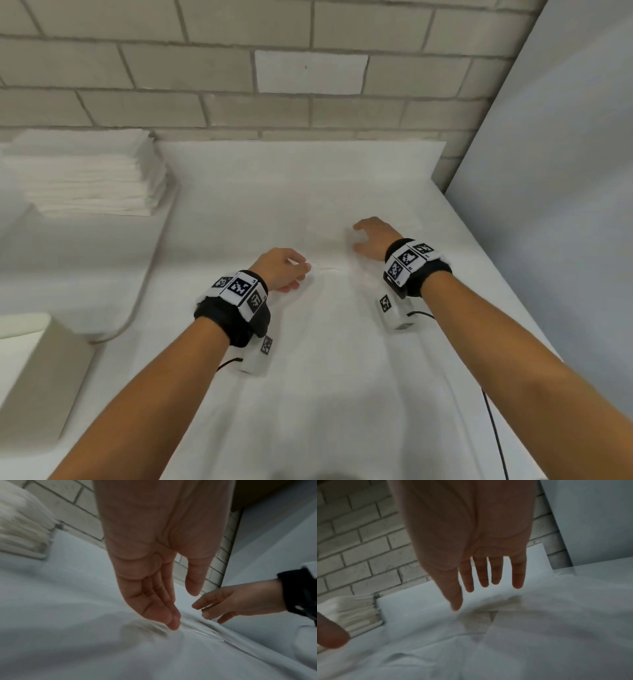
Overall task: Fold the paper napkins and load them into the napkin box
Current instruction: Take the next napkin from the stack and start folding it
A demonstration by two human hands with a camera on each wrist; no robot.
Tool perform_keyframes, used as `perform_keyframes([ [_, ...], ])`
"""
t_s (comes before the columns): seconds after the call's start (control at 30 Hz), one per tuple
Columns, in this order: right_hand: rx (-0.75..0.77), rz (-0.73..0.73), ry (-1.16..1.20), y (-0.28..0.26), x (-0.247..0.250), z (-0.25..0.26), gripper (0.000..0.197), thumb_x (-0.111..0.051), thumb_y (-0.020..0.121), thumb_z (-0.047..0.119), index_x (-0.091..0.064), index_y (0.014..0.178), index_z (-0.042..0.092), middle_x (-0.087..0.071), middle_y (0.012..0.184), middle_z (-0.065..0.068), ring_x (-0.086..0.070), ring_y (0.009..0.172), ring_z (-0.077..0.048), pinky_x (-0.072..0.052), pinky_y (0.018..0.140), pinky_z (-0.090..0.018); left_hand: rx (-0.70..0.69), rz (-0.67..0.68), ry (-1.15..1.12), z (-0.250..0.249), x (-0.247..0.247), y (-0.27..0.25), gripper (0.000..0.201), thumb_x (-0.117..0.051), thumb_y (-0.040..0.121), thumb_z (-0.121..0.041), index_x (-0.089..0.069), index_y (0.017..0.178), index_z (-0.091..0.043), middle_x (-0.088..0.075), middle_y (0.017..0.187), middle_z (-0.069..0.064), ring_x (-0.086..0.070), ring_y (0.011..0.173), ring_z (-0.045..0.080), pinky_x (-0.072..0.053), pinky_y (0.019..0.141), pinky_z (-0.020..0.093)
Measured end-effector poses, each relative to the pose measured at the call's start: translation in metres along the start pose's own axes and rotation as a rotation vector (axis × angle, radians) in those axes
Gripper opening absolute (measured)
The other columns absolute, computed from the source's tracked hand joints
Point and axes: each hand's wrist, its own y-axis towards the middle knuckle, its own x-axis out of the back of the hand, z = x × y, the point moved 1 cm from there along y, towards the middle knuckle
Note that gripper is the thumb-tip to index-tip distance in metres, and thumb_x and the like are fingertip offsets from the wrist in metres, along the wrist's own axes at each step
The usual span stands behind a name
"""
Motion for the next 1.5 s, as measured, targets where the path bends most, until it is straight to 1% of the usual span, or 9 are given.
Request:
perform_keyframes([
  [0.3,0.181,0.173,-0.054,0.02,0.003,-0.001,0.034,-0.068,0.082,0.035,-0.064,0.112,0.019,-0.059,0.109,0.004,-0.056,0.105,-0.017,-0.039,0.081,-0.023,-0.064,-0.178,0.054,-0.011,0.006,0.036,0.03,-0.06,0.09,-0.026,-0.06,0.118,-0.013,-0.063,0.115,0.007,-0.061,0.104,0.023,-0.049,0.093,0.034],
  [0.43,0.124,0.121,0.087,0.026,0.017,-0.008,0.058,-0.068,0.075,0.055,-0.055,0.123,0.025,-0.046,0.131,-0.001,-0.044,0.122,-0.019,-0.036,0.101,-0.032,-0.072,-0.137,0.268,-0.017,0.006,0.042,0.044,-0.06,0.09,-0.03,-0.05,0.131,-0.016,-0.05,0.132,0.007,-0.049,0.121,0.023,-0.039,0.101,0.032],
  [0.6,-0.035,0.111,-0.05,0.043,0.014,-0.015,0.072,-0.072,0.078,0.039,-0.039,0.138,0.017,-0.036,0.139,-0.012,-0.038,0.129,-0.031,-0.037,0.104,-0.036,-0.051,-0.008,0.566,-0.013,-0.001,0.051,0.05,-0.053,0.092,-0.036,-0.042,0.138,-0.019,-0.039,0.14,0.011,-0.039,0.129,0.028,-0.031,0.106,0.032],
  [0.87,0.173,0.207,-0.064,0.028,0.028,0.006,0.017,-0.072,0.079,0.018,-0.064,0.09,0.008,-0.051,0.07,0.001,-0.051,0.079,-0.022,-0.033,0.053,-0.019,-0.262,-0.209,0.648,-0.028,0.009,0.04,0.065,-0.063,0.085,-0.042,-0.036,0.142,-0.025,-0.028,0.148,0.003,-0.018,0.14,0.022,-0.021,0.11,0.042],
  [0.93,0.267,0.175,-0.067,0.016,0.038,0.019,0.011,-0.07,0.081,0.019,-0.065,0.089,0.014,-0.05,0.066,0.005,-0.049,0.075,-0.018,-0.031,0.052,-0.016,-0.363,-0.175,0.715,-0.044,0.008,0.039,0.07,-0.064,0.083,-0.045,-0.033,0.143,-0.026,-0.028,0.15,-0.001,-0.013,0.143,0.017,-0.015,0.112,0.041],
  [1.0,0.336,0.124,-0.02,0.008,0.05,0.028,0.017,-0.069,0.082,0.021,-0.068,0.098,0.017,-0.057,0.077,0.005,-0.051,0.078,-0.014,-0.034,0.055,-0.013,-0.356,-0.111,0.774,-0.058,0.007,0.04,0.051,-0.06,0.087,-0.04,-0.047,0.134,-0.024,-0.047,0.138,0.003,-0.036,0.133,0.022,-0.029,0.105,0.038],
  [1.13,0.356,0.035,0.118,0.001,0.069,0.02,0.021,-0.07,0.082,0.022,-0.069,0.102,0.014,-0.062,0.095,0.001,-0.054,0.088,-0.011,-0.039,0.075,-0.02,-0.293,-0.061,0.555,-0.064,0.017,0.033,0.02,-0.055,0.093,-0.029,-0.06,0.091,-0.01,-0.058,0.091,0.005,-0.056,0.093,0.025,-0.038,0.067,0.022],
  [1.33,0.216,-0.147,0.784,-0.003,0.066,-0.011,0.006,-0.071,0.081,0.017,-0.065,0.082,0.016,-0.063,0.089,-0.004,-0.058,0.082,-0.013,-0.044,0.078,-0.022,-0.148,-0.338,-0.389,-0.038,0.044,0.031,0.079,-0.073,0.077,-0.039,-0.032,0.141,-0.019,-0.056,0.122,0.004,-0.059,0.107,0.018,-0.052,0.087,0.032],
  [1.5,0.242,-0.084,1.143,-0.007,0.051,0.011,0.017,-0.067,0.084,0.012,-0.057,0.071,0.014,-0.064,0.077,-0.003,-0.063,0.064,-0.012,-0.05,0.059,-0.022,-0.101,-0.053,-0.62,-0.053,0.027,0.024,0.051,-0.061,0.086,-0.042,-0.054,0.121,-0.005,-0.067,0.11,0.007,-0.066,0.1,0.021,-0.055,0.084,0.036],
])
